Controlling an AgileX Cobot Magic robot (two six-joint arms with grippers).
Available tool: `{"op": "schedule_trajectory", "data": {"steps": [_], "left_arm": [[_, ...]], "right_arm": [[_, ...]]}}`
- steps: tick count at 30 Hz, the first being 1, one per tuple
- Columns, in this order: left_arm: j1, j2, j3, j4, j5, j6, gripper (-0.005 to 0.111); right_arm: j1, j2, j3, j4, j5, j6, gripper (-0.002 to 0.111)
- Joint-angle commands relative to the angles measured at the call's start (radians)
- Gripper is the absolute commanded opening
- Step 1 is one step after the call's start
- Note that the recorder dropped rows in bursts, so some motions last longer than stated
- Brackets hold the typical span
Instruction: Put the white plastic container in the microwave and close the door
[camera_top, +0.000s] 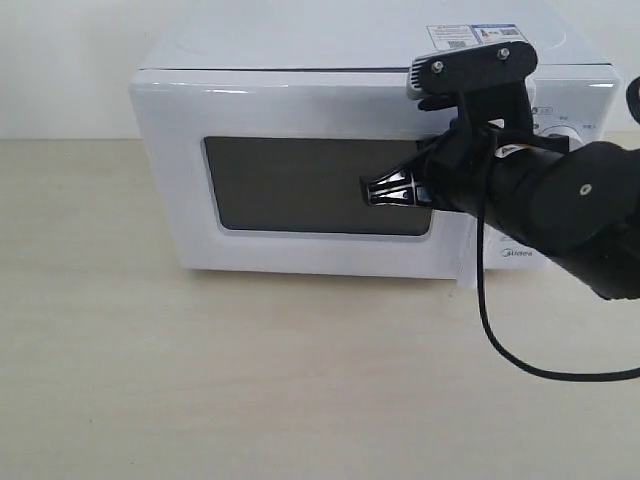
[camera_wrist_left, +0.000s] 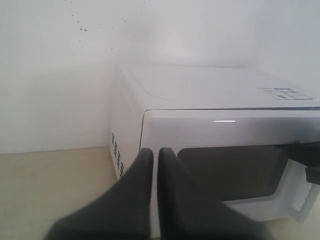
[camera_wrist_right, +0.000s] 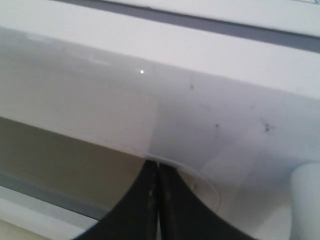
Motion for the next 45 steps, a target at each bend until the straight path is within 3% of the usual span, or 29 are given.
{"op": "schedule_trajectory", "data": {"steps": [1,16,25,35,45], "left_arm": [[0.002,-0.002,0.004,0.011,-0.002,-0.009,0.004],[0.002,-0.002,0.004,0.014,-0.004,-0.009,0.004],[0.002,-0.002,0.004,0.013,-0.003,-0.002,0.004],[0.002,-0.002,0.004,0.013,-0.007,-0.002,0.004],[0.002,-0.002,0.004,0.013,-0.007,-0.002,0.004]], "right_arm": [[-0.019,-0.102,-0.043,-0.017,-0.16,-0.079,0.0],[0.006,-0.159,-0.04,0.063,-0.156,-0.185,0.0],[0.087,-0.413,0.1,0.17,-0.187,-0.294,0.0],[0.266,-0.749,0.337,0.169,-0.18,-0.289,0.0],[0.275,-0.891,0.337,0.171,-0.204,-0.28,0.0]]}}
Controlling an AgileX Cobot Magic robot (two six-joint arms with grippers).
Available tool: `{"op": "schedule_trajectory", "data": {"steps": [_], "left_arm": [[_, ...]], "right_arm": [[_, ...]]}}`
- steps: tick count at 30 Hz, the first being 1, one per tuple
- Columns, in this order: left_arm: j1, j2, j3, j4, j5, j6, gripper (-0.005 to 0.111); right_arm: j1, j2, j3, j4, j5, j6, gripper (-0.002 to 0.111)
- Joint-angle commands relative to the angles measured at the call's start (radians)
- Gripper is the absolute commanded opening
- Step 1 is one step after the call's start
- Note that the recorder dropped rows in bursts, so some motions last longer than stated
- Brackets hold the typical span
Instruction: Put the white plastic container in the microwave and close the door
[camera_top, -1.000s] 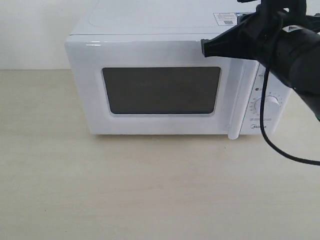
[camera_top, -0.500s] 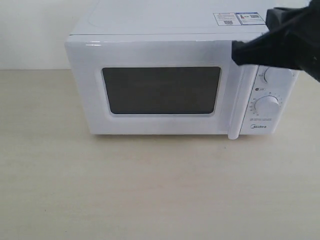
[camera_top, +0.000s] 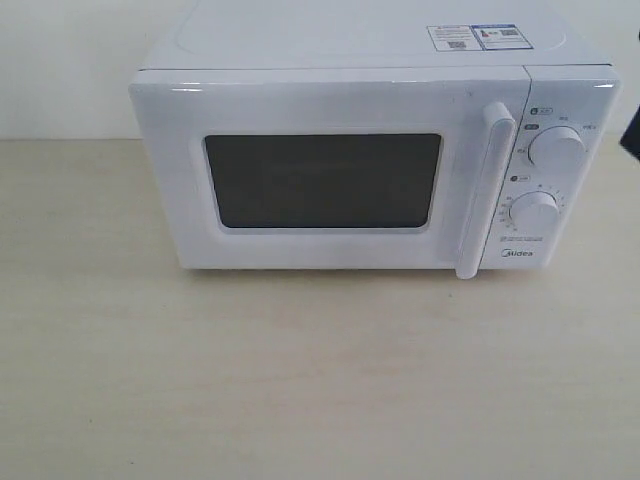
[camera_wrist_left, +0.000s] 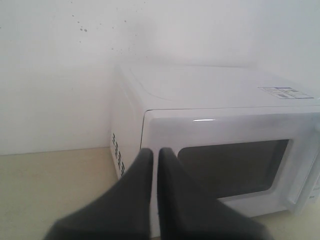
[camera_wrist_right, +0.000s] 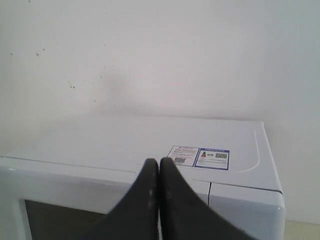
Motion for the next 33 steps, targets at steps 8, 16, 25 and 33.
{"op": "schedule_trajectory", "data": {"steps": [8,16,25,33], "left_arm": [[0.002,-0.002,0.004,0.007,-0.007,-0.002,0.004],[0.002,-0.002,0.004,0.007,-0.007,-0.002,0.004],[0.002,-0.002,0.004,0.007,-0.011,-0.002,0.004],[0.002,-0.002,0.004,0.007,-0.011,-0.002,0.004]], "right_arm": [[0.002,-0.035,0.005,0.002,-0.012,0.0,0.0],[-0.001,-0.068,0.007,0.006,-0.055,-0.002,0.0],[-0.244,-0.214,0.009,0.069,0.257,-0.109,0.0],[-0.685,-0.335,0.009,0.069,0.627,-0.129,0.0]]}}
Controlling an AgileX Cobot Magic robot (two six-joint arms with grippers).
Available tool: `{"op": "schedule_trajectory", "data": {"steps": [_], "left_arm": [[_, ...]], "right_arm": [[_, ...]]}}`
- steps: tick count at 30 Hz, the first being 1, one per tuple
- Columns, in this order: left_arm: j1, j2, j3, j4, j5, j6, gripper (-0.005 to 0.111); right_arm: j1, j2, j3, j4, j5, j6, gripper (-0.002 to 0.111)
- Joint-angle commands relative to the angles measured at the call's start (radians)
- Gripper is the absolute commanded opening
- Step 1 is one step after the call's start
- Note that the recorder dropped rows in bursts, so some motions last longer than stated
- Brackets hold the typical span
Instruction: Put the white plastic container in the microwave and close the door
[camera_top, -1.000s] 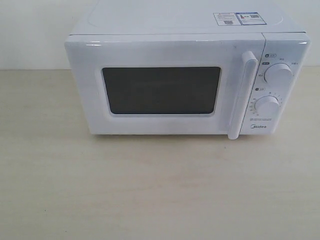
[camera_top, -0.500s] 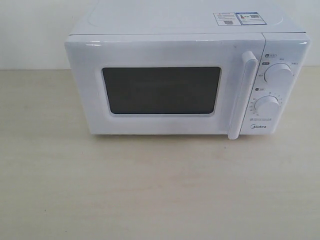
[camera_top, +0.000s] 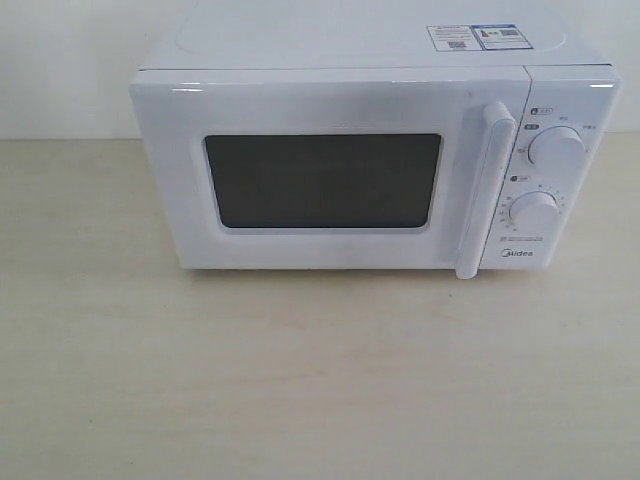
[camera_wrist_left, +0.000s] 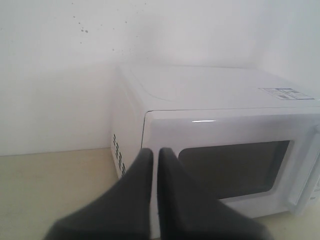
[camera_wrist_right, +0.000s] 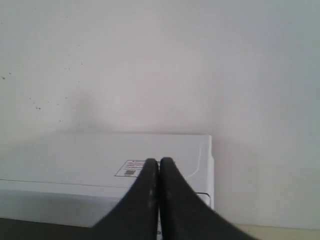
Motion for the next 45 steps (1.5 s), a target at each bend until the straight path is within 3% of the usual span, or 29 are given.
{"op": "schedule_trajectory", "data": {"steps": [1,4,8,25,28,34,40,45], "left_arm": [[0.002,-0.002,0.004,0.007,-0.006,-0.002,0.004],[0.002,-0.002,0.004,0.007,-0.006,-0.002,0.004],[0.002,-0.002,0.004,0.007,-0.006,-0.002,0.004],[0.002,-0.002,0.004,0.007,-0.006,-0.002,0.004],[0.002,-0.002,0.004,0.007,-0.006,-0.002,0.004],[0.002,-0.002,0.004,0.007,-0.006,-0.002,0.004],[0.002,-0.002,0.004,0.007,-0.006,-0.002,0.004],[0.002,-0.002,0.004,0.007,-0.006,-0.002,0.004]], "right_arm": [[-0.236,-0.059,0.007,-0.006,0.211,-0.01,0.0],[-0.345,-0.067,0.007,-0.006,0.304,-0.01,0.0],[-0.408,-0.067,0.007,-0.006,0.358,-0.01,0.0],[-0.407,-0.067,0.007,-0.071,0.425,0.016,0.0],[-0.407,-0.088,0.007,-0.263,0.499,0.141,0.0],[-0.407,-0.137,0.007,-0.678,0.718,0.595,0.0],[-0.407,-0.19,0.007,-0.99,0.739,1.067,0.0],[-0.407,-0.227,0.007,-1.081,0.739,1.154,0.0]]}}
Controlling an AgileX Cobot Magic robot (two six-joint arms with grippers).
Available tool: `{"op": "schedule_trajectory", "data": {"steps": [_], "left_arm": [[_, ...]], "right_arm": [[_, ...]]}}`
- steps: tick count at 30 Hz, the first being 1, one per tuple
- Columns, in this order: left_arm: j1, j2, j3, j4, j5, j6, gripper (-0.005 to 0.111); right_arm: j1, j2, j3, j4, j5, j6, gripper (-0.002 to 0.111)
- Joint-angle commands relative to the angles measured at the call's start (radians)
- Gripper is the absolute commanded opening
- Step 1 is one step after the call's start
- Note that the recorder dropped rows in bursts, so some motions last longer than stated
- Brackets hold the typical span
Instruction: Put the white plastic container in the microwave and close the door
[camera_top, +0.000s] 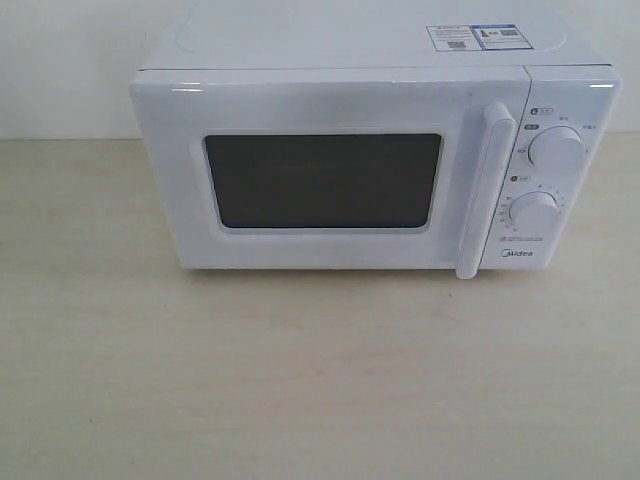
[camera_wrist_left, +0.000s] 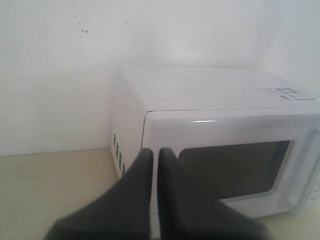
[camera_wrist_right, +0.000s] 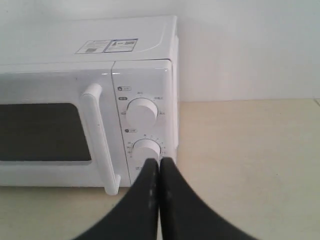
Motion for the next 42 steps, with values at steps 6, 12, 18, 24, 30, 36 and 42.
{"op": "schedule_trajectory", "data": {"steps": [6,12,18,24,30,36,42], "left_arm": [[0.002,-0.002,0.004,0.007,-0.006,-0.002,0.004],[0.002,-0.002,0.004,0.007,-0.006,-0.002,0.004],[0.002,-0.002,0.004,0.007,-0.006,-0.002,0.004],[0.002,-0.002,0.004,0.007,-0.006,-0.002,0.004],[0.002,-0.002,0.004,0.007,-0.006,-0.002,0.004],[0.002,-0.002,0.004,0.007,-0.006,-0.002,0.004],[0.002,-0.004,0.004,0.007,-0.006,-0.002,0.004]], "right_arm": [[-0.002,-0.041,-0.001,-0.092,0.002,0.09,0.0],[-0.002,-0.053,-0.001,-0.142,0.002,0.151,0.0],[-0.002,-0.051,-0.001,-0.146,0.002,0.151,0.0],[-0.002,-0.056,0.012,-0.145,0.04,0.128,0.0],[-0.002,-0.154,0.153,-0.145,-0.019,0.126,0.0],[-0.002,-0.201,0.308,-0.145,-0.103,0.126,0.0],[-0.002,-0.201,0.377,-0.149,-0.105,0.126,0.0]]}}
